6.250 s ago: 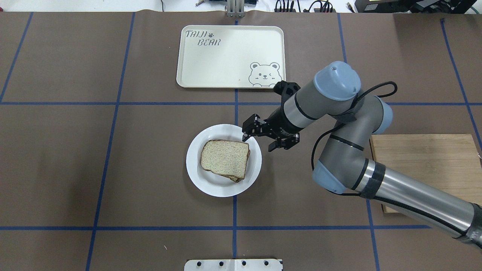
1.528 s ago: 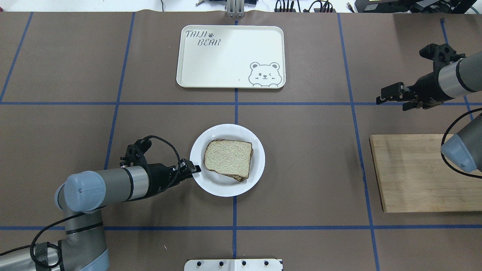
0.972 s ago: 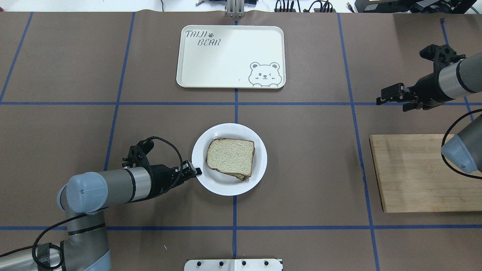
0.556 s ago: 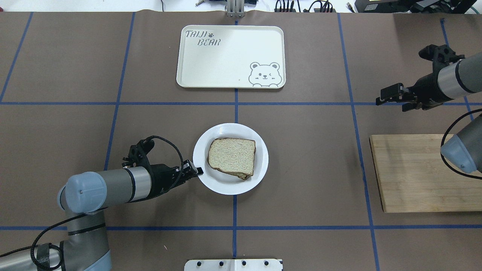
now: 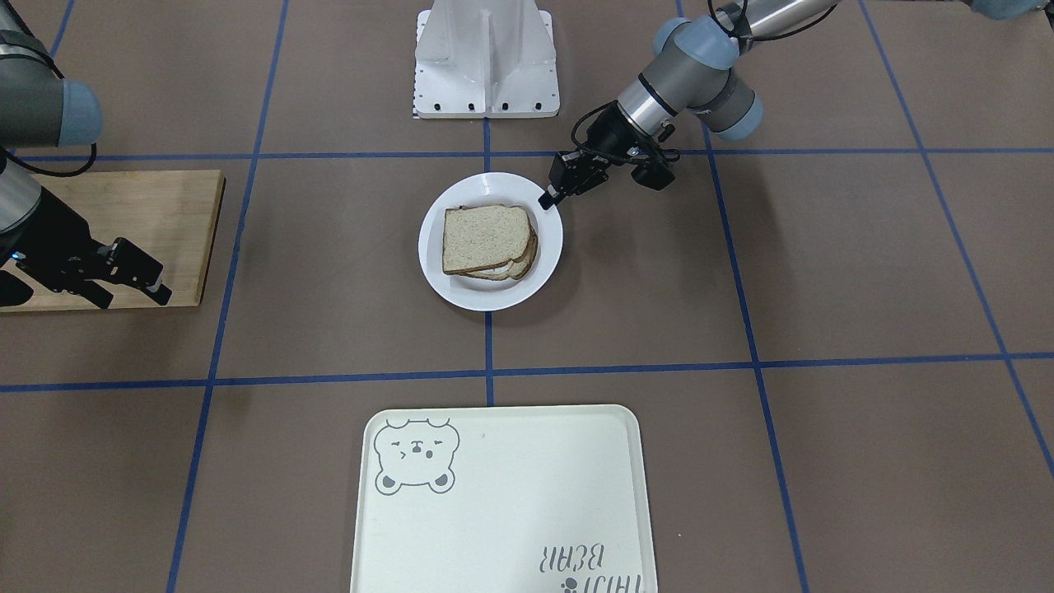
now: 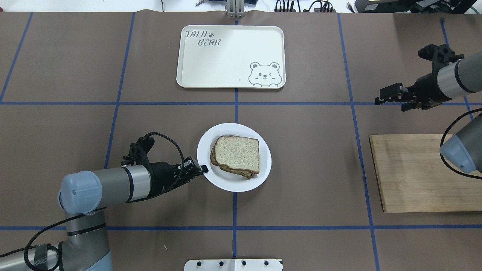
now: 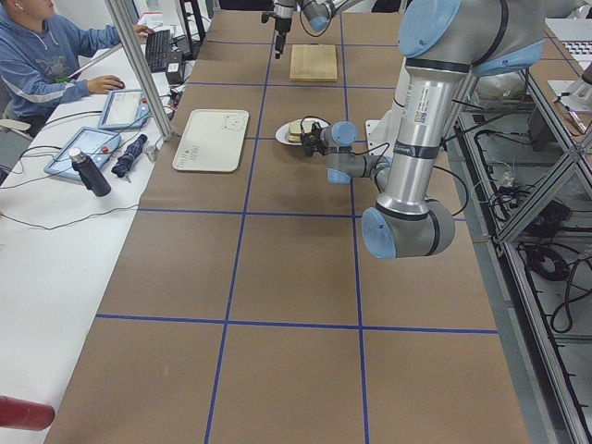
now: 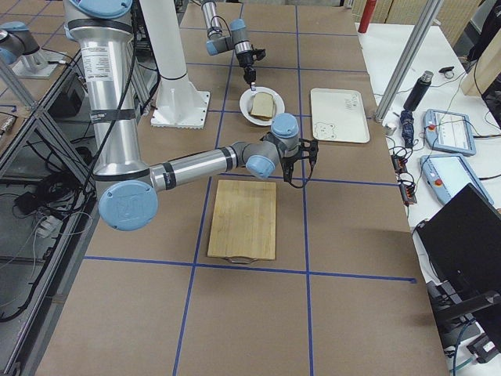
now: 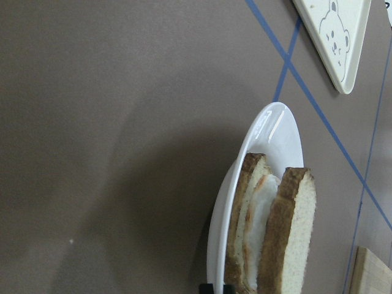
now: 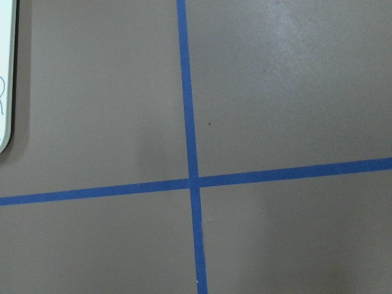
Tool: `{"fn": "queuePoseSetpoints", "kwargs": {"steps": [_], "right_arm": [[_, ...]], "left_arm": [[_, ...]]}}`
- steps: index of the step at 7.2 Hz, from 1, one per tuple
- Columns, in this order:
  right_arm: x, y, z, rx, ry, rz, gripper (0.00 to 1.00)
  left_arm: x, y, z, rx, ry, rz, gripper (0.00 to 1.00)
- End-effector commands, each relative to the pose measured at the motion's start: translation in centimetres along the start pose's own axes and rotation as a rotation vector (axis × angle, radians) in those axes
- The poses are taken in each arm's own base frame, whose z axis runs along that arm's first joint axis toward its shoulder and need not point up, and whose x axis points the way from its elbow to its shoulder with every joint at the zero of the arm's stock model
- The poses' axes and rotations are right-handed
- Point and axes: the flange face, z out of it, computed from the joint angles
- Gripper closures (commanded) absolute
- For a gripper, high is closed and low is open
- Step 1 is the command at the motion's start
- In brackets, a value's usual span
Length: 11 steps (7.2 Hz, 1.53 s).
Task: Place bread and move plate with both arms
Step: 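Slide the plate with the left gripper onto the cream bear tray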
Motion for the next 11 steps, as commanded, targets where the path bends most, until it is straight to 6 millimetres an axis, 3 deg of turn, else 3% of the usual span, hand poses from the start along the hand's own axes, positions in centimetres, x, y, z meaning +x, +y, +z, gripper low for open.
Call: {"fn": "queuePoseSetpoints", "kwargs": {"steps": [1,2,3,4,5,7,8,9,11], "right_arm": [[0.0,0.0,0.0,0.001,0.0,0.0,0.0],[0.2,0.0,-0.1,0.001,0.001,0.002,0.0],[0.0,-0.1,-0.3,0.004,-0.003,0.001,0.0],[0.5,-0.3,-0.5,0.009,0.002,0.007,0.0],[1.2,-0.6,-0.7,0.014,0.008,0.008,0.0],[2.5,-1.4,-1.6,0.035,0.018,0.03,0.0],[3.1,-1.7,-2.0,0.044,0.021,0.04,0.0],[3.5,-2.1,-2.8,0.054,0.018,0.049,0.0],[4.8,-2.1,-4.0,0.057,0.014,0.069,0.0]], "left_arm": [[1.6,-0.5,-0.5,-0.001,0.065,-0.004,1.0],[2.0,-1.0,-0.8,0.018,0.092,-0.004,1.0],[3.9,-2.5,-1.1,0.054,0.131,-0.004,1.0],[6.9,-6.1,-1.7,0.118,0.17,-0.013,1.0],[8.4,-11.0,-1.3,0.193,0.179,-0.052,1.0],[10.1,-19.4,3.6,0.314,0.133,-0.116,1.0],[10.2,-22.5,5.0,0.359,0.111,-0.156,1.0],[11.4,-24.1,6.4,0.379,0.11,-0.208,1.0],[12.7,-24.9,8.7,0.388,0.116,-0.301,1.0]]}}
